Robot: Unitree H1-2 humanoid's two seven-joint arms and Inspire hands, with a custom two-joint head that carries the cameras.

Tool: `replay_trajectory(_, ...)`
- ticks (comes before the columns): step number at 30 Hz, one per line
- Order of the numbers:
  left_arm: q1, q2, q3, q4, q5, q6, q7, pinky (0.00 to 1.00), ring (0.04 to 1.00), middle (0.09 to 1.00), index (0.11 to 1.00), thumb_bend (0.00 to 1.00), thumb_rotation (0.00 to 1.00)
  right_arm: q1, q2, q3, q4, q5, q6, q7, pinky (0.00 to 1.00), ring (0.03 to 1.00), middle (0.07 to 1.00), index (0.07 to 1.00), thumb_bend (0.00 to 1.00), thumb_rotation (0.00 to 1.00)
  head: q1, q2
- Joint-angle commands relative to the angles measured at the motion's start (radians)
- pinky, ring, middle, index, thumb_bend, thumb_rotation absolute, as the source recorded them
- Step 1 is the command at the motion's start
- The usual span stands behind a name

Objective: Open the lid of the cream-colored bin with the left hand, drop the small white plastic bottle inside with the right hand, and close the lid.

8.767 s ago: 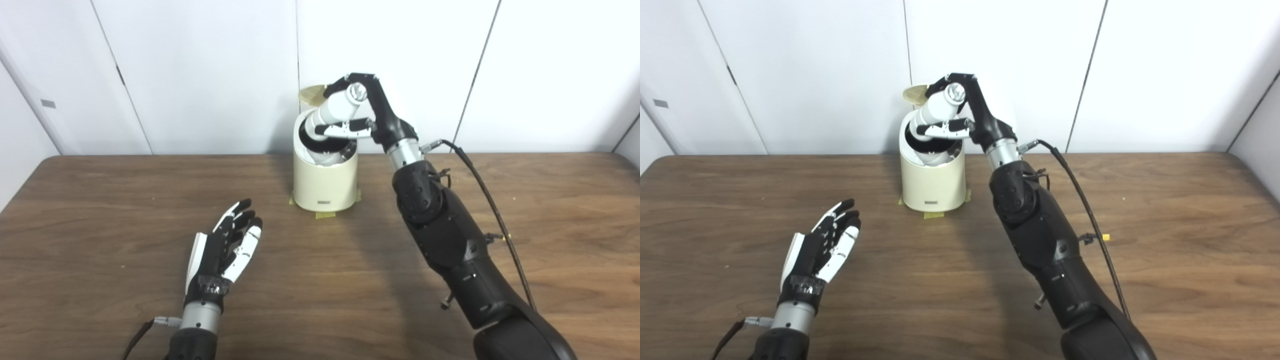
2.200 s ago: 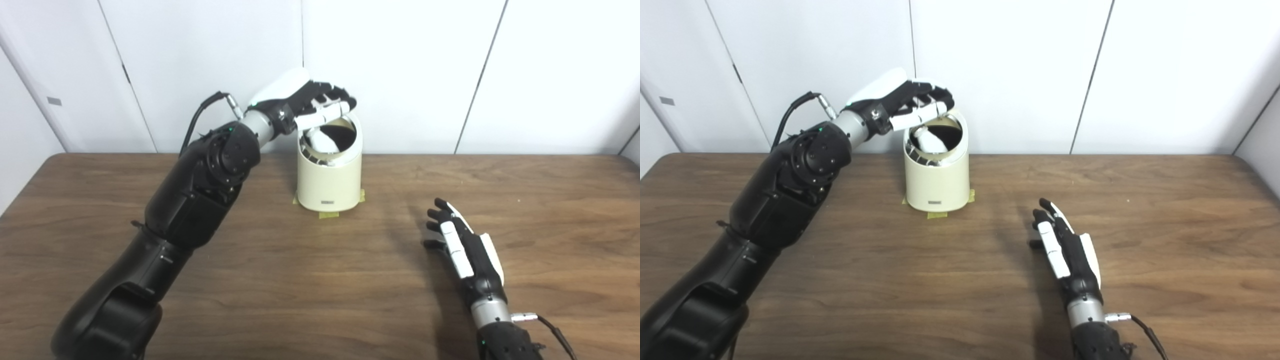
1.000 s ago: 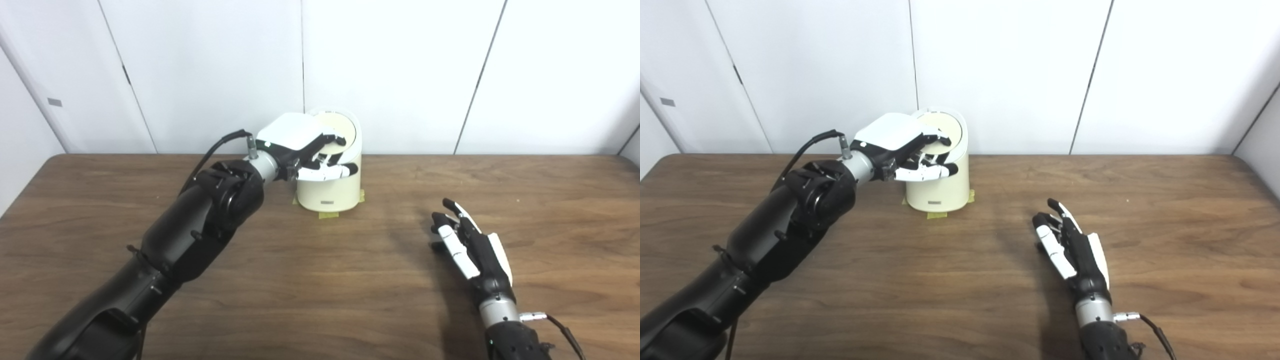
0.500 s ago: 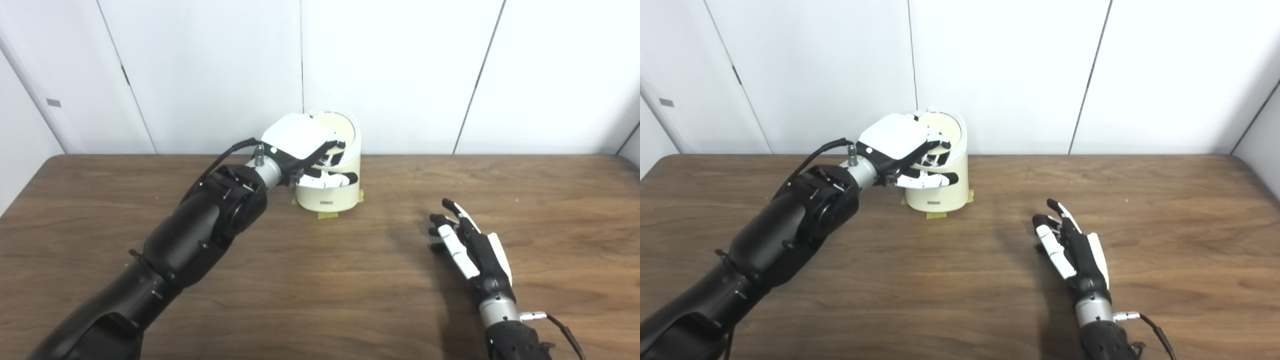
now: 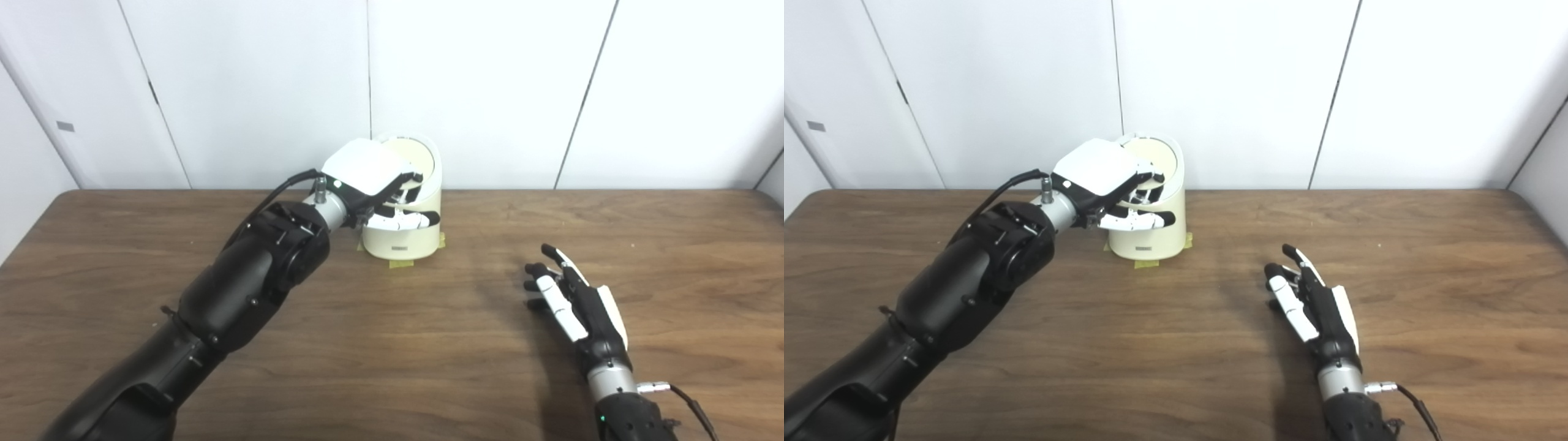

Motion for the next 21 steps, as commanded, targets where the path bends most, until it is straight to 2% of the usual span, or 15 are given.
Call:
replay_trajectory(1, 0.038, 0.026, 0.007, 0.002, -0.022, 0.001, -0.054, 0.91, 0.867, 0.844, 0.837, 0.53, 0.99, -0.022, -0.004, -0.005, -0.037, 0.0, -0.006, 0.002, 0.61, 0.735, 0.791, 0.902, 0.37, 0.81, -0.001, 0.001)
replay_trajectory(7, 0.083, 0.027, 0.103, -0.058, -0.069, -0.027, 0.047, 0.86, 0.847, 0.837, 0.84, 0.51, 0.88, -0.026, -0.002, -0.011, -0.03, 0.007, -0.012, 0.001, 0.63, 0.759, 0.796, 0.902, 0.38, 0.81, -0.001, 0.0)
replay_trajectory(11, 0.135, 0.01, 0.178, -0.115, -0.107, -0.045, 0.14, 0.8, 0.835, 0.839, 0.849, 0.47, 0.79, -0.025, -0.008, -0.004, -0.032, -0.008, -0.009, 0.002, 0.63, 0.756, 0.79, 0.903, 0.37, 0.81, 0.0, -0.003)
replay_trajectory(14, 0.179, -0.005, 0.212, -0.144, -0.101, -0.067, 0.219, 0.78, 0.838, 0.855, 0.863, 0.44, 0.71, -0.025, -0.005, -0.01, -0.027, 0.002, -0.019, 0.001, 0.62, 0.75, 0.793, 0.901, 0.38, 0.81, -0.001, -0.004)
replay_trajectory(16, 0.207, -0.014, 0.231, -0.162, -0.091, -0.074, 0.265, 0.81, 0.863, 0.884, 0.889, 0.42, 0.74, -0.023, -0.005, -0.009, -0.031, 0.0, -0.015, 0.002, 0.61, 0.742, 0.793, 0.9, 0.38, 0.81, -0.002, -0.003)
replay_trajectory(21, 0.254, -0.034, 0.27, -0.19, -0.1, -0.089, 0.338, 0.82, 0.895, 0.916, 0.923, 0.39, 0.72, -0.021, -0.008, -0.008, -0.037, -0.006, -0.007, 0.004, 0.6, 0.729, 0.788, 0.896, 0.37, 0.81, 0.002, -0.003)
